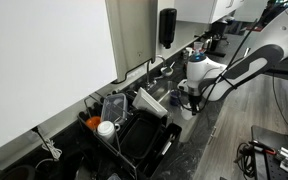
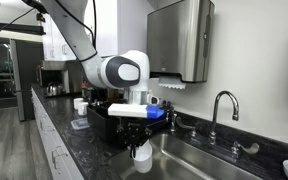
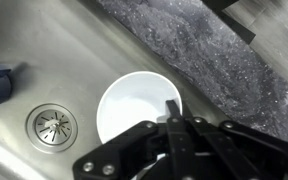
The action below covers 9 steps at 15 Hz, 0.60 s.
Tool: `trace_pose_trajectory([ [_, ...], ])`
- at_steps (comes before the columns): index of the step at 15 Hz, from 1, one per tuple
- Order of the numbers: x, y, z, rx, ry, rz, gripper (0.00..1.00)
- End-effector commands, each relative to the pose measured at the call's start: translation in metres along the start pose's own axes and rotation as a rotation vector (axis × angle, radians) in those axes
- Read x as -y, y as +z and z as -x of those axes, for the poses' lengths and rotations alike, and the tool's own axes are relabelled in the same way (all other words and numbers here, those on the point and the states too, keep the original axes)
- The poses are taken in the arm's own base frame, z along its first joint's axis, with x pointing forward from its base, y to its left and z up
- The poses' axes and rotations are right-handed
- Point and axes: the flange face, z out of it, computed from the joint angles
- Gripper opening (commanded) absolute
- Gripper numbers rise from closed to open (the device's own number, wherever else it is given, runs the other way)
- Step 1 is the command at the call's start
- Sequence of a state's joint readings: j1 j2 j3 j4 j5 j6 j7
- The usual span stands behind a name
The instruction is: Take the cup off the cup holder and put it in the sink
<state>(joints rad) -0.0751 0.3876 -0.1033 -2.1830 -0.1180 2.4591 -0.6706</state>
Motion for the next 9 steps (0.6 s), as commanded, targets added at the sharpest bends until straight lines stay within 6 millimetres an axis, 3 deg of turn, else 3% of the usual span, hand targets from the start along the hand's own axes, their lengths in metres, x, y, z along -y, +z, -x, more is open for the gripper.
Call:
trace_pose_trajectory([
  [1,-0.019,0.029,-0.02,0.024,0.031,0.032,0.01],
  [4,-0.034,0.047,-0.031,0.043,0.049,0.05,0.01],
  [9,-0.076,0.07,-0.037,0.063,0.111,0.053,0.01],
])
